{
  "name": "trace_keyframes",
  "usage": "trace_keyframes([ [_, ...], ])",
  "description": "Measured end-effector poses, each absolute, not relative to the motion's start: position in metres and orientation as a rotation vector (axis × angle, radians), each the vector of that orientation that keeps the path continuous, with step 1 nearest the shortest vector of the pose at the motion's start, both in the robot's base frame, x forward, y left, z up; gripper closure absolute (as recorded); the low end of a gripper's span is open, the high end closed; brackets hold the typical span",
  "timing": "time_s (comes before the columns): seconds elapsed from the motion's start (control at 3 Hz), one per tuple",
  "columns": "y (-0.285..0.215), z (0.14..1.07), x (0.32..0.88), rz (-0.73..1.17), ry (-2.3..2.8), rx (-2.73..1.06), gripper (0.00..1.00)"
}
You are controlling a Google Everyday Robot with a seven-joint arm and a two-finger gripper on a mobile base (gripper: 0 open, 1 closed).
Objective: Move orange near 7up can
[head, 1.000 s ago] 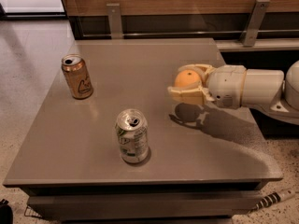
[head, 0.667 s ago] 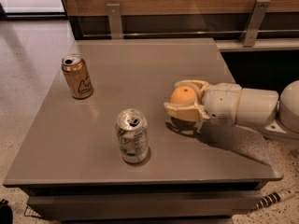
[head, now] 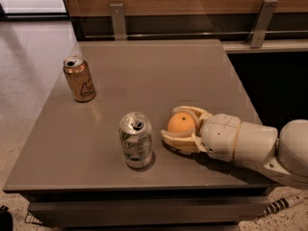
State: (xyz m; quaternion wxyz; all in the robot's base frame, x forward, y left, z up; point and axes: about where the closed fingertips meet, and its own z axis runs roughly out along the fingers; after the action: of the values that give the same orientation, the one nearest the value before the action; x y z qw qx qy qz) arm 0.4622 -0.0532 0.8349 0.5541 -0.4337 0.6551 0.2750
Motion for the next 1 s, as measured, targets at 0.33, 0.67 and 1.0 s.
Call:
trace_keyframes([
  [0.33,-0.0493,0.8294,0.4524,0.65,1.546,-1.014,1.0],
  [0.67,-0.0492,0.8324,0.4524,0.65,1.546,-1.014,0.84],
  [1.0,-0.0491,0.8325,0.4524,0.65,1.546,-1.014,0.61],
])
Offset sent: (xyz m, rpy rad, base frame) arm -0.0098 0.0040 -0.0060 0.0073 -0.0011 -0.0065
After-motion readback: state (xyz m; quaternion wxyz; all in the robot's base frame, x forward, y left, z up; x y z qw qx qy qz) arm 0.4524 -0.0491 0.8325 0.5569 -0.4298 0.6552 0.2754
